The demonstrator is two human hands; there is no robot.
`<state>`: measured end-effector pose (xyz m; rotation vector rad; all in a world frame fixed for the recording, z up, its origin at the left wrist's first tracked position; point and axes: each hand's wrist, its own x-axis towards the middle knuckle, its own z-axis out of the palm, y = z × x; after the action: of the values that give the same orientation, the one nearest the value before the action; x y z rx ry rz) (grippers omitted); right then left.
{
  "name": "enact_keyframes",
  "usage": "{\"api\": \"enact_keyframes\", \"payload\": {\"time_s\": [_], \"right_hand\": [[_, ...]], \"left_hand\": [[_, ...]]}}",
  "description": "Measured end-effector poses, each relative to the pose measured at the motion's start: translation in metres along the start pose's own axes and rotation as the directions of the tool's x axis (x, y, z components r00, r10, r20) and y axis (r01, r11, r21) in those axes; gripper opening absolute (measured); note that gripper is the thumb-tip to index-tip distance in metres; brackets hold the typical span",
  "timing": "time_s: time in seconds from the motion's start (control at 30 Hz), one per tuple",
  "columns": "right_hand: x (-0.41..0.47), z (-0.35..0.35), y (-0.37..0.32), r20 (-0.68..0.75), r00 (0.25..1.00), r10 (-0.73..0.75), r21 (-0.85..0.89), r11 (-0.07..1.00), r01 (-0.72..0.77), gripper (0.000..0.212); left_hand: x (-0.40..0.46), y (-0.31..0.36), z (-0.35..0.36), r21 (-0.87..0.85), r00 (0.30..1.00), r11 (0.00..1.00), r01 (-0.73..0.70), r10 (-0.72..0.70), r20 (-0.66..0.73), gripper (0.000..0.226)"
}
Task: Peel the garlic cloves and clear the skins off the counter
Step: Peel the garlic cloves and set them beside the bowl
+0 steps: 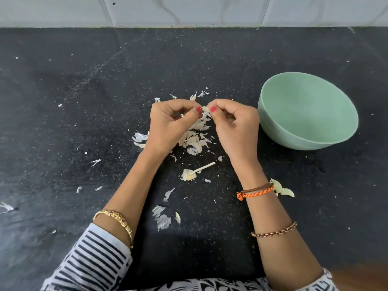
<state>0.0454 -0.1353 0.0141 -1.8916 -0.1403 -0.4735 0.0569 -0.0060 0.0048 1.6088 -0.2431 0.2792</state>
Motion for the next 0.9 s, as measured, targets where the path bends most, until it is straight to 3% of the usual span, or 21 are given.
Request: {"api": "enact_keyframes", "payload": {"time_s": [0.17, 0.4, 0.77, 0.9], "right_hand": [[0.0006, 0.0028, 0.0066, -0.033, 0.996, -0.082, -0.093, 0.993, 0.079, 0.015], [0.0014, 0.0033, 0.0086, -0.026, 0.994, -0.105, -0.058, 0.993, 0.104, 0.015], [0.0014, 0.0004, 0.0020, -0.006, 1.000, -0.006, 0.135, 0.991, 0.007, 0.012], [0.0008, 0.0008, 0.0003, -0.004, 0.999, 0.039, 0.123, 0.992, -0.039, 0.012]], "left_hand": [[-0.0005, 0.0029, 0.0021, -0.014, 1.000, 1.000, 0.011, -0.011, -0.008, 0.011], [-0.0011, 0.0044, 0.0047, -0.088, 0.997, 0.994, 0.059, -0.063, -0.041, 0.010], [0.0001, 0.0079, 0.0046, -0.170, 0.991, 0.978, 0.123, -0.130, -0.032, 0.026], [0.0009, 0.0079, 0.0027, -0.153, 0.991, 0.979, 0.136, -0.137, 0.003, 0.028]]}}
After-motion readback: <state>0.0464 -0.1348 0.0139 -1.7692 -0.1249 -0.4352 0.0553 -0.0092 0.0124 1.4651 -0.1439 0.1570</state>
